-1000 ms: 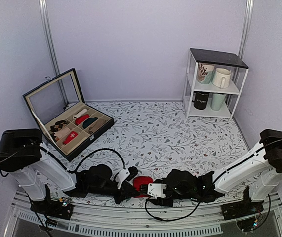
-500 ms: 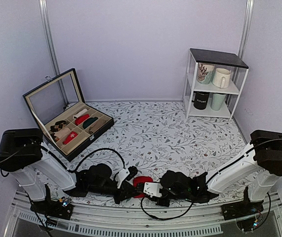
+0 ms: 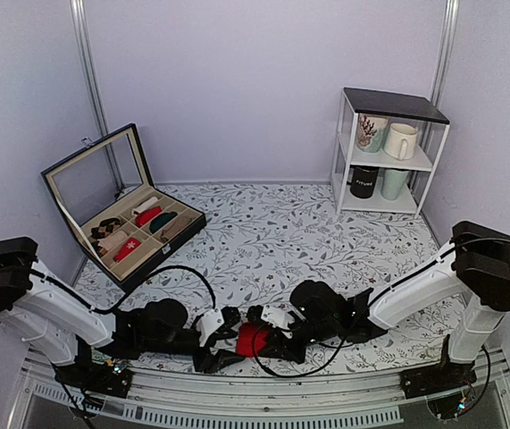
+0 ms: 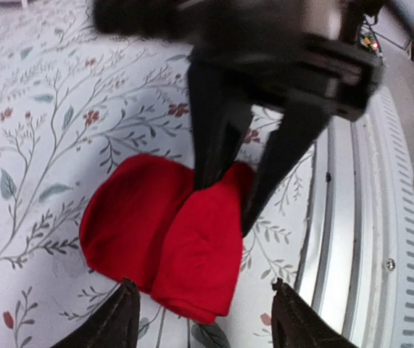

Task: Roll the socks
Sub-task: Roll a pair of socks at the center of the board.

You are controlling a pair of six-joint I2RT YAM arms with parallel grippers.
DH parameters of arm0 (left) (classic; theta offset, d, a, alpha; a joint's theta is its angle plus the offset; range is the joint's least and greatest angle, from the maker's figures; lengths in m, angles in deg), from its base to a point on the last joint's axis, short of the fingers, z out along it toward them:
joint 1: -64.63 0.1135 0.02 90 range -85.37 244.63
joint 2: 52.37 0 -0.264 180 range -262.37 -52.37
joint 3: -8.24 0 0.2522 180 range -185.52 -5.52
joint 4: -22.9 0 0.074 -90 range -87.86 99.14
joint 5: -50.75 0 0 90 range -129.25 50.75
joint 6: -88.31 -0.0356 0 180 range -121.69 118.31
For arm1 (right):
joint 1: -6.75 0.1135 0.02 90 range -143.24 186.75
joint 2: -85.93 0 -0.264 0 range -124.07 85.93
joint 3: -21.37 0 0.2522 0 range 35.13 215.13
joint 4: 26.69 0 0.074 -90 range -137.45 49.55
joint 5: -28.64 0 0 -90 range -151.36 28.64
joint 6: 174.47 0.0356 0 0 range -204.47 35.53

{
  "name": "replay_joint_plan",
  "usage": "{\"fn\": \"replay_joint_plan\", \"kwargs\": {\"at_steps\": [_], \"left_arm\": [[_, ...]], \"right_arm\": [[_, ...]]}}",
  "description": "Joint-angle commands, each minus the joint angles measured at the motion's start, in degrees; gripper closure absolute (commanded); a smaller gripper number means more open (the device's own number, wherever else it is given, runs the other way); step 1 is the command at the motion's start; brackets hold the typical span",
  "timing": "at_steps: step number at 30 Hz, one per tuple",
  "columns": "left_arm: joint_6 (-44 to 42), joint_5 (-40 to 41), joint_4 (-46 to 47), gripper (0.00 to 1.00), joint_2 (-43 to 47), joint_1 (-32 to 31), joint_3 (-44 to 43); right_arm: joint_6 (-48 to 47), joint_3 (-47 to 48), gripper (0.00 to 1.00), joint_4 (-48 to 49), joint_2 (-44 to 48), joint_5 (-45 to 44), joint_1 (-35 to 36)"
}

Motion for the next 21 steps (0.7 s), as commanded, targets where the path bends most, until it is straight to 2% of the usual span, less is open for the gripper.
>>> {"fn": "replay_joint_plan", "kwargs": {"at_steps": [1, 6, 17, 21], "left_arm": [[-9.6, 7.3, 0.6, 0.36, 2.7, -4.2, 0.3], [-13.3, 8.3, 6.3, 0.35, -0.4, -4.7, 1.2], [-12.5, 9.3, 9.3, 0.37, -7.7, -4.7, 0.7], [-12.5, 9.4, 9.5, 0.43, -8.4, -4.7, 0.5]], "right_arm": [[6.1, 1.6, 0.77, -14.3, -6.1, 14.1, -2.3], [7.2, 5.1, 0.77, -19.1, -9.2, 17.6, -4.6], [7.0, 6.2, 0.77, -22.0, -10.6, 19.1, -5.9], [7.0, 6.4, 0.77, -22.4, -10.9, 19.2, -6.0]]}}
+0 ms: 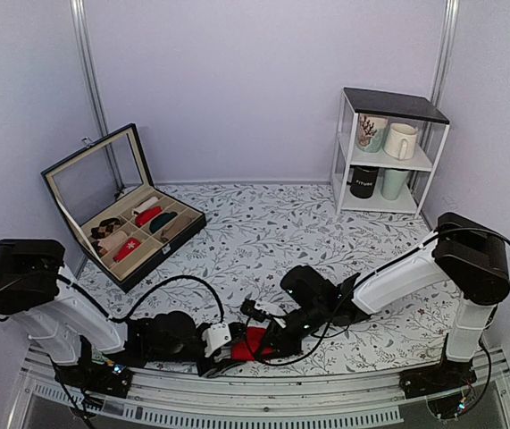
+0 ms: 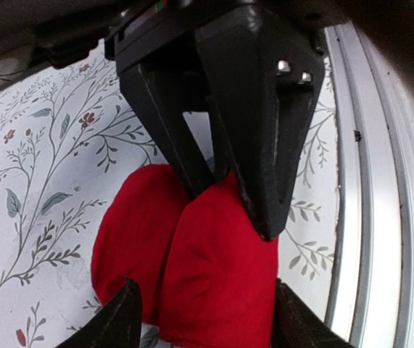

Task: Roll the socks
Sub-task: Roll a pair of socks at the center of the board.

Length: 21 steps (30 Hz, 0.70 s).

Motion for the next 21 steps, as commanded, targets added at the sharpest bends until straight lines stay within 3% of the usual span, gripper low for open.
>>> {"fn": "replay_joint_plan", "kwargs": {"at_steps": [1, 4, 9, 11, 16, 21], "left_arm": [[-0.7, 0.7, 2.2, 0.49, -1.1, -0.6, 0.1], [-0.7, 0.0, 2.0, 0.68, -1.4, -0.6, -0.1], [-0.5, -1.6, 0.9, 0.88, -1.6, -0.7, -0.6], [0.0, -2.0, 0.7, 1.00, -1.7, -0.5, -0.6], [4.5, -4.4, 0.5, 1.00, -2.8, 1.3, -0.1], [9.1, -6.7, -1.2, 1.00, -3.4, 3.2, 0.6]], "right_arm": [[0.9, -2.1, 0.77, -12.2, -4.8, -0.8, 0.3], [1.2, -1.8, 0.77, -12.2, -5.3, -0.9, 0.2], [1.3, -0.6, 0.76, -13.0, -6.3, -2.0, 0.3], [1.4, 0.1, 0.70, -13.5, -6.3, -2.9, 0.2], [1.8, -0.3, 0.54, -11.6, -0.9, -8.9, 0.3], [0.1, -6.1, 0.52, -0.7, 10.2, -17.9, 1.1]]}}
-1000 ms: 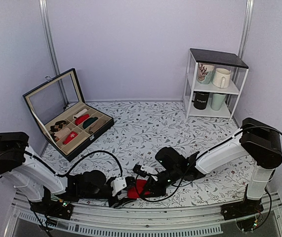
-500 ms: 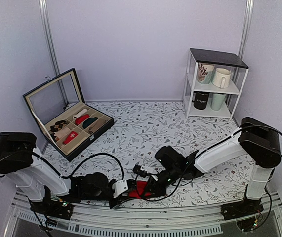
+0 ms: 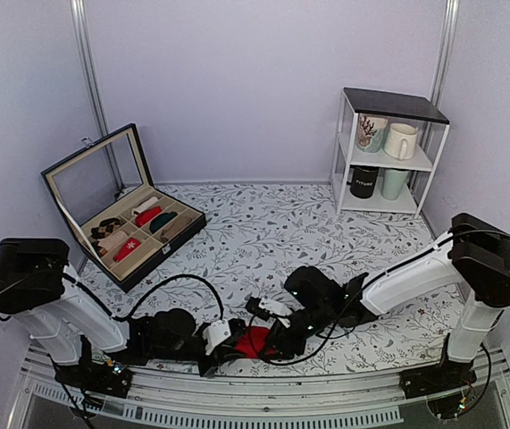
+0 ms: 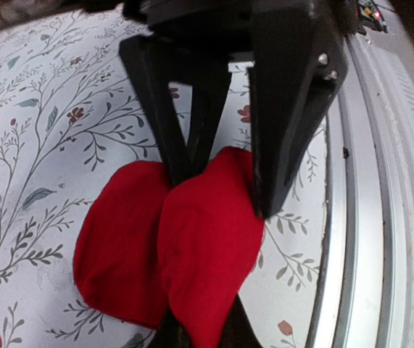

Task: Roll the socks
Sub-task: Roll a pair of socks at the center of the board.

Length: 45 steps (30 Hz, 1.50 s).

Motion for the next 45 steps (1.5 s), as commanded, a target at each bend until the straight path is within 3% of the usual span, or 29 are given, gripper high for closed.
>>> {"fn": "replay_joint_plan", "kwargs": {"at_steps": [1, 7, 21, 23, 25, 27, 31, 33, 37, 39, 45], "left_arm": [[5.2, -2.8, -3.9, 1.00, -2.0, 1.8, 0.5], [8.0, -4.6, -5.0, 1.00, -3.6, 2.9, 0.5], [8.8, -7.7, -5.6, 1.00, -6.3, 3.5, -0.7], [8.8, -8.0, -5.4, 1.00, -6.4, 3.6, -0.6], [8.8, -8.4, -5.1, 1.00, -6.6, 3.6, -0.7], [8.9, -8.5, -4.9, 1.00, -6.7, 3.6, -0.7], [8.1, -8.6, -3.4, 0.97, -4.4, 3.6, 0.0], [7.0, -7.1, -3.4, 0.90, -2.4, 3.6, 0.3], [3.5, -4.2, -5.1, 0.56, 2.9, 3.4, 0.1], [0.9, -1.6, -5.3, 0.32, 6.4, 2.2, 0.6], [-6.1, 3.7, -5.5, 0.24, 11.5, -0.2, 0.4]], "right_arm": [[-2.0, -7.8, 0.52, 4.8, 9.4, -15.0, 1.8], [-14.6, -12.7, 0.48, 14.0, 13.9, -28.0, 9.7], [-17.5, -9.2, 0.48, 14.9, 4.9, -31.9, 13.4], [-17.0, -8.9, 0.53, 14.3, 4.1, -32.8, 13.4], [-16.7, -8.5, 0.69, 13.3, 3.4, -32.7, 13.4], [-16.2, -7.6, 0.79, 11.8, 2.6, -32.4, 13.3], [-14.3, -7.0, 0.85, 9.1, 0.6, -31.8, 13.4], [-13.4, -7.4, 0.87, 8.7, 0.0, -31.4, 13.4], [-10.7, -7.4, 0.87, 6.6, -0.3, -27.2, 12.2], [-8.9, -7.5, 0.87, 5.0, 0.4, -23.5, 10.4], [-6.0, -5.0, 0.87, -3.3, 0.5, -11.3, 4.4]]}}
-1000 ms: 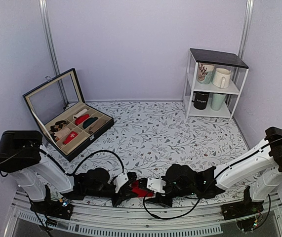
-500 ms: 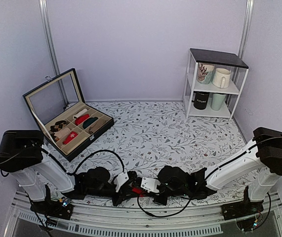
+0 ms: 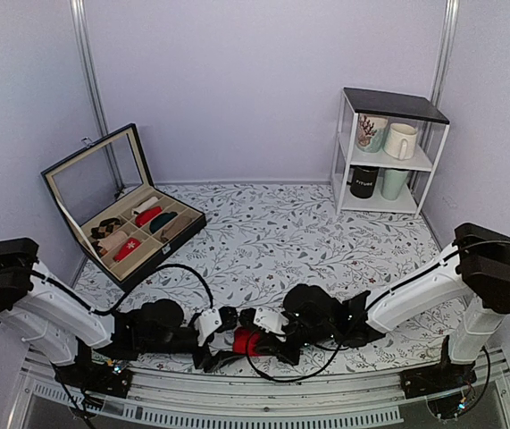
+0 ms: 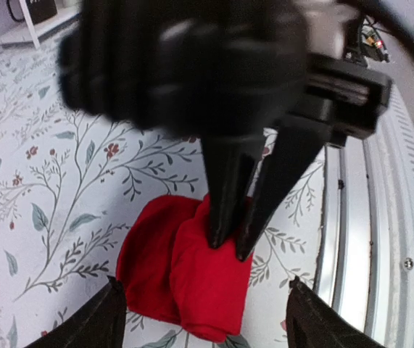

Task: Roll the socks
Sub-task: Roll a pair of socks at the center of the board.

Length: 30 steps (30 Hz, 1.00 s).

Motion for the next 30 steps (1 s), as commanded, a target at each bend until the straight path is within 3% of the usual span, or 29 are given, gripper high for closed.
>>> {"fn": "replay_joint_plan", "kwargs": {"at_steps": [1, 6, 13, 21, 26, 30], "left_arm": [[-7.4, 2.9, -0.2, 0.24, 1.5, -1.8, -1.1], [-8.6, 1.0, 2.0, 0.27, -2.6, -1.9, -2.5], [-8.2, 1.6, 5.8, 0.32, -7.2, -1.9, -2.5], [-7.7, 0.8, 6.2, 0.60, -8.9, -1.9, -3.2], [-6.8, -0.4, 6.0, 0.66, -11.3, -1.8, -4.0], [-5.2, -0.3, 5.9, 0.92, -13.5, -1.8, -4.2]], "right_arm": [[5.0, 1.1, 0.87, -15.7, -3.3, 11.3, -4.5], [6.1, 5.1, 0.87, -22.6, -6.3, 14.1, -7.5], [6.5, 6.7, 0.87, -25.0, -8.1, 15.3, -8.0], [6.4, 7.9, 0.87, -26.6, -9.2, 15.3, -8.2], [6.4, 8.3, 0.87, -27.4, -9.5, 15.5, -8.4], [6.4, 8.5, 0.87, -27.6, -9.5, 15.6, -8.6]]}}
